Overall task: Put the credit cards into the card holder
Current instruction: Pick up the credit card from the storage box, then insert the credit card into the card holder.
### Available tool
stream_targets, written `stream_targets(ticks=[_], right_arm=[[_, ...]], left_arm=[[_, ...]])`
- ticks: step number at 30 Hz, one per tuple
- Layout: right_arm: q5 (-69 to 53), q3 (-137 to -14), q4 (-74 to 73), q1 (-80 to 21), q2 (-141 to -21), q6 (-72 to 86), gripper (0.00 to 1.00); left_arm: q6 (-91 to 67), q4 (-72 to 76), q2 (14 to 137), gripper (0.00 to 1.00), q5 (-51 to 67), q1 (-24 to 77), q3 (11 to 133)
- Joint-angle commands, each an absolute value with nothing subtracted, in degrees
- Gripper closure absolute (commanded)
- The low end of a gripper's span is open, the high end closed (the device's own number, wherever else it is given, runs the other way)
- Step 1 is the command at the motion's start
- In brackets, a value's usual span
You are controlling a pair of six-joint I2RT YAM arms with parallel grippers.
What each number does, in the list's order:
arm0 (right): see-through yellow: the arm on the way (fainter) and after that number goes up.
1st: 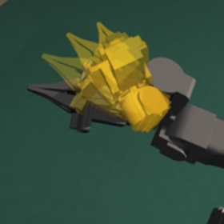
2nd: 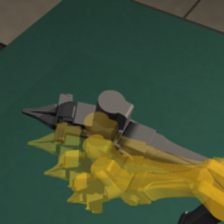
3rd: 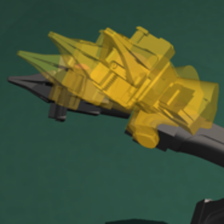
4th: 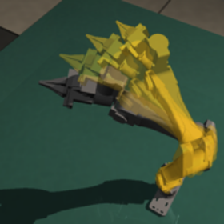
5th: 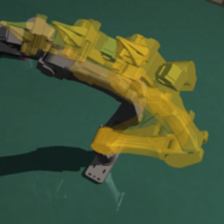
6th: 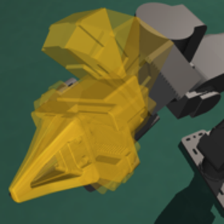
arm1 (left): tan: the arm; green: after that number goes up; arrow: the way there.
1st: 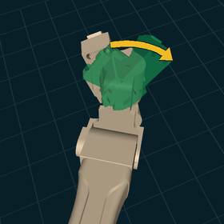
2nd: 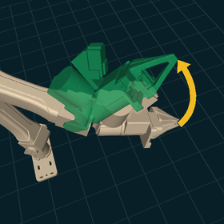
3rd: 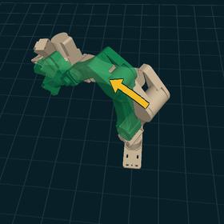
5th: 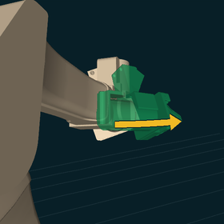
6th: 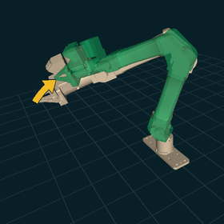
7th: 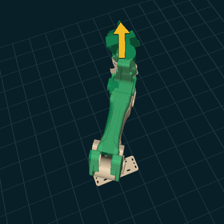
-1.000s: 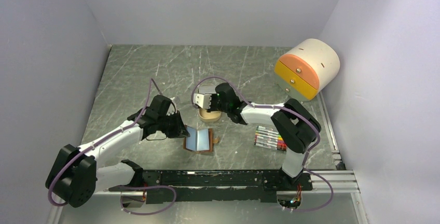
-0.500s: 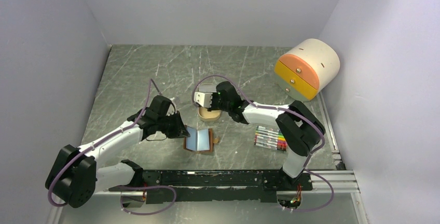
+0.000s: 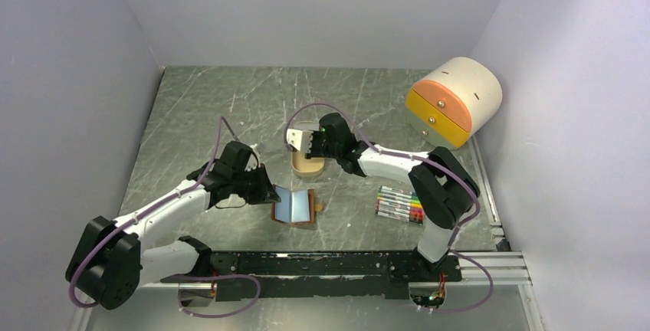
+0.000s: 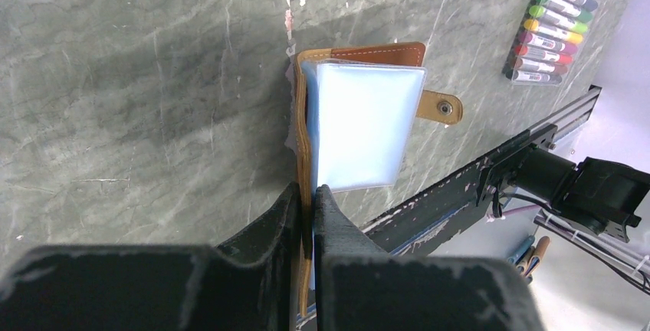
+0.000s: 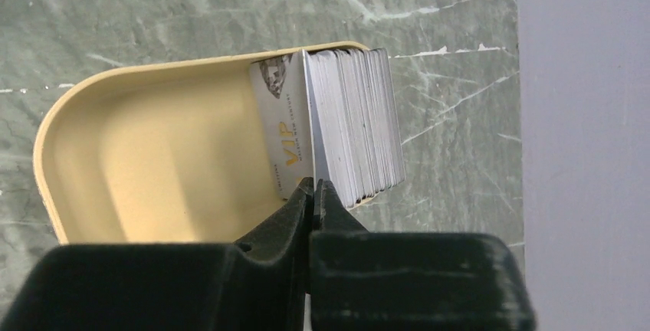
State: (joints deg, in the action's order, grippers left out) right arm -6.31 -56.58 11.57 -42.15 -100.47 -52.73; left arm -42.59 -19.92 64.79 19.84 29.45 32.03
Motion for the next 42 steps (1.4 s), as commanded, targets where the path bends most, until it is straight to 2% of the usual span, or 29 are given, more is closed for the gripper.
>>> stream_targets(ticks=[1, 7, 12, 15, 18, 23, 27, 31, 38, 42], right_arm=[[-7.90, -59.37, 9.32, -41.21, -98.00, -48.11, 1.00], [-11.69, -62.05, 1.92, -40.65, -93.95, -36.64, 1.00], [-14.61, -60.56, 2.32, -40.61, -89.02, -28.17, 1.00], [-13.49, -60.99, 1.98, -40.66, -85.75, -15.59, 1.00], [-18.02, -60.87, -1.64, -40.61, -83.87, -2.88, 1.00], [-19.54, -46.97, 11.76, -42.28, -74.60, 21.97, 1.00], [-13.74, -41.91, 11.76, -46.18, -68.29, 31.46, 1.00], [-5.04, -39.86, 10.65, -54.89, -67.43, 40.13, 1.00], [5.88, -28.11, 23.26, -61.65, -70.46, 55.91, 1.00], [7.30, -27.39, 24.76, -61.62, -75.64, 55.27, 1.00]], left_arm=[[-43.15, -17.82, 64.67, 0.91, 20.61, 29.27, 31.51], [-44.17, -16.69, 63.48, 0.91, 20.19, 29.22, 31.21], [-44.16, -16.29, 64.64, 0.91, 20.29, 29.26, 31.55], [-44.33, -15.91, 64.14, 0.91, 19.01, 29.27, 31.20], [-45.33, -13.00, 63.81, 0.91, 18.96, 29.21, 29.79], [-47.31, -9.39, 64.72, 0.91, 18.75, 29.27, 27.84], [-48.27, -7.72, 64.95, 0.91, 18.56, 29.26, 26.66], [-49.54, -4.39, 65.48, 0.91, 20.15, 29.26, 25.82], [-49.96, -4.17, 66.14, 0.91, 20.73, 29.26, 25.72], [-48.33, -6.97, 68.03, 0.80, 18.74, 29.25, 26.01]])
